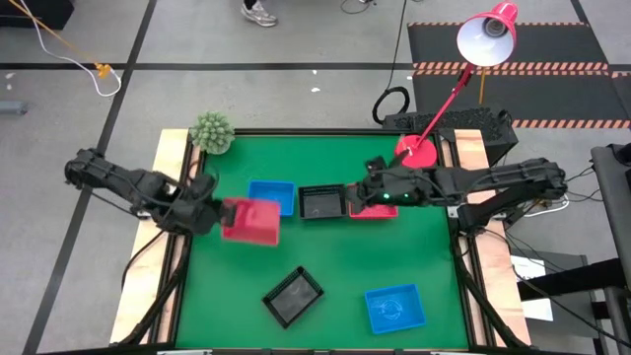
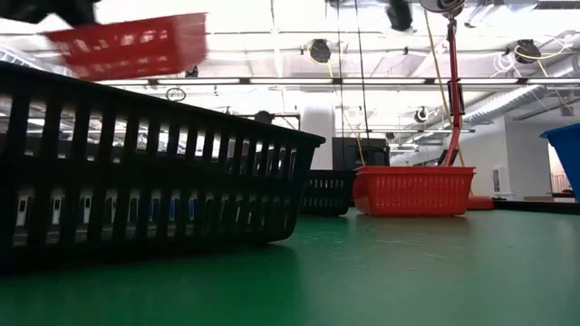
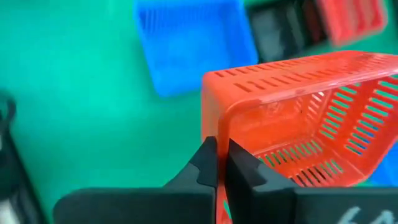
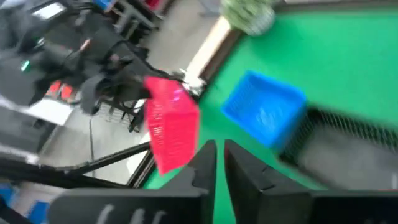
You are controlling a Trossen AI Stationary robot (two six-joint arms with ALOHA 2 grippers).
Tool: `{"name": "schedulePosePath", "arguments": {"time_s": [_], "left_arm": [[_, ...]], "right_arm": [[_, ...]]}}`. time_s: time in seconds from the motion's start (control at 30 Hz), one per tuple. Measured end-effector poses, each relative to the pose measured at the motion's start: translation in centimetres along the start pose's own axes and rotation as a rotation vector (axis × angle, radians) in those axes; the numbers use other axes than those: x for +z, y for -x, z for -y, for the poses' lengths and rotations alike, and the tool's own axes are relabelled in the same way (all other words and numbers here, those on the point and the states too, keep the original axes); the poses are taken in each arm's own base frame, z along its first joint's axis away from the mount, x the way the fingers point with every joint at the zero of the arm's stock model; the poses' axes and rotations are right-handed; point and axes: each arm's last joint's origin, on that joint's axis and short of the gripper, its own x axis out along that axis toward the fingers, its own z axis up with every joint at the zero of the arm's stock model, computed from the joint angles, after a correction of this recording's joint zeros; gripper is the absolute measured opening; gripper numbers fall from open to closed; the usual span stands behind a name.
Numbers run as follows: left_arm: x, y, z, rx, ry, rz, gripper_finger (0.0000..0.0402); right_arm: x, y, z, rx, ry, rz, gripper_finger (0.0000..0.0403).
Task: Stack baskets by color
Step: Stack the bottom orange bin on the top stacked orange bins
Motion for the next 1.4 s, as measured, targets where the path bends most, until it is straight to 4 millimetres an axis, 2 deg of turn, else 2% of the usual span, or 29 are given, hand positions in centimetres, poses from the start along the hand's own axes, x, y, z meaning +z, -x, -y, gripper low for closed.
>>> {"name": "schedulePosePath", "arguments": {"time_s": [0.1, 0.23, 0.47, 0.6, 0.73, 0.87, 1.07, 1.23, 1.4], "left_arm": [[1.8, 0.1, 1.2, 0.009, -0.029, 0.113, 0.0007], [3.9, 0.0, 3.1, 0.029, -0.089, 0.258, 0.0007], [7.7, 0.1, 6.1, -0.038, -0.159, 0.504, 0.0008], [9.4, 0.2, 7.1, -0.094, -0.16, 0.596, 0.0007], [10.9, -0.3, 7.8, -0.106, -0.165, 0.661, 0.0009], [11.9, -0.9, 8.3, -0.106, -0.169, 0.692, 0.0006], [12.6, -2.3, 9.0, -0.122, -0.207, 0.655, 0.0007], [13.1, -3.1, 9.3, -0.121, -0.208, 0.647, 0.0006], [13.6, -2.9, 9.3, -0.135, -0.186, 0.672, 0.001]], "right_arm": [[1.0, -1.2, -1.4, 0.054, 0.141, 0.054, 0.0055], [1.6, -2.2, -2.3, 0.088, 0.301, 0.102, 0.01], [1.7, -2.8, -2.0, 0.026, 0.488, 0.142, 0.0174], [2.2, -2.7, -1.9, -0.075, 0.596, 0.247, 0.0192], [2.9, -2.7, -1.9, -0.122, 0.685, 0.308, 0.0193], [3.3, -2.7, -1.7, -0.18, 0.683, 0.349, 0.0184], [3.9, -2.5, -1.3, -0.342, 0.752, 0.439, 0.0165], [4.7, -2.7, -0.7, -0.371, 0.739, 0.446, 0.0136], [5.1, -2.9, -0.2, -0.395, 0.737, 0.436, 0.0089]]}}
